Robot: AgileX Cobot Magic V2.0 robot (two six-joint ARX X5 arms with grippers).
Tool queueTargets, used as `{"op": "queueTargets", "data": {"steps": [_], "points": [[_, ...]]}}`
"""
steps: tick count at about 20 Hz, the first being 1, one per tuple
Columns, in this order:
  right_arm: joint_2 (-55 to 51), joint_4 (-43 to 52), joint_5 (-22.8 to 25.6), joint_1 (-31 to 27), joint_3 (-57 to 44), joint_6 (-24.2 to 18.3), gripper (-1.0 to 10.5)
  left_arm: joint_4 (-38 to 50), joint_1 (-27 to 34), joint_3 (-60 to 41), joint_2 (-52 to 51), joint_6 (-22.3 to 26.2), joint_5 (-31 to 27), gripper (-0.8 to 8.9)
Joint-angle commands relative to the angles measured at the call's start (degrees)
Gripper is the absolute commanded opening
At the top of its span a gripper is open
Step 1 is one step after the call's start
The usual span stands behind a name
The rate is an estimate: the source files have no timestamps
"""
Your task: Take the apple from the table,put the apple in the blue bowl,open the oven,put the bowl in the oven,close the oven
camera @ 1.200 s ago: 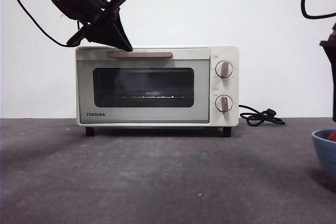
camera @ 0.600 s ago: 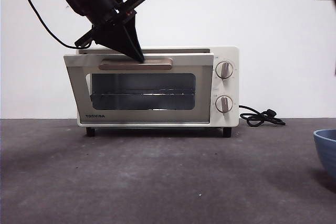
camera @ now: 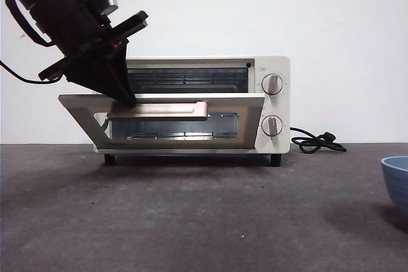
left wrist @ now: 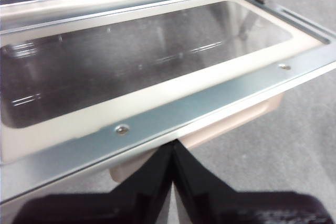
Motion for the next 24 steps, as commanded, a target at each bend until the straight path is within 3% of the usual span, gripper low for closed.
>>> {"op": "queueTargets", "data": {"steps": [1,11,16,22,24], "points": [[0.1,-0.7,0.3,0.1,0.1,0.3,-0.1,2.4,-0.1,-1.8,0.2,-0.6,0.7,-0.06],[0.1,-2.3,2.8,0.1,0.1,0.2,-0.1,7.3,-3.2,-10.6,0.1,-2.1,1.3,-0.06],[0.8,-4.1,7.4,0.0,0.1,0.2,0.0,6.0,-6.2,-10.6,-2.9,-2.1,2.4,-0.06],[7.8,-5.0,7.6,-0.1,0.0,-2.5,0.0,-0.4,-7.5,-10.6,-12.7,-1.0,2.4,-0.06],[10.1,-3.7,11.3,-0.6,0.0,-2.8,0.0,-3.8,-7.5,-10.6,-16.8,-0.2,2.4,-0.06]]}}
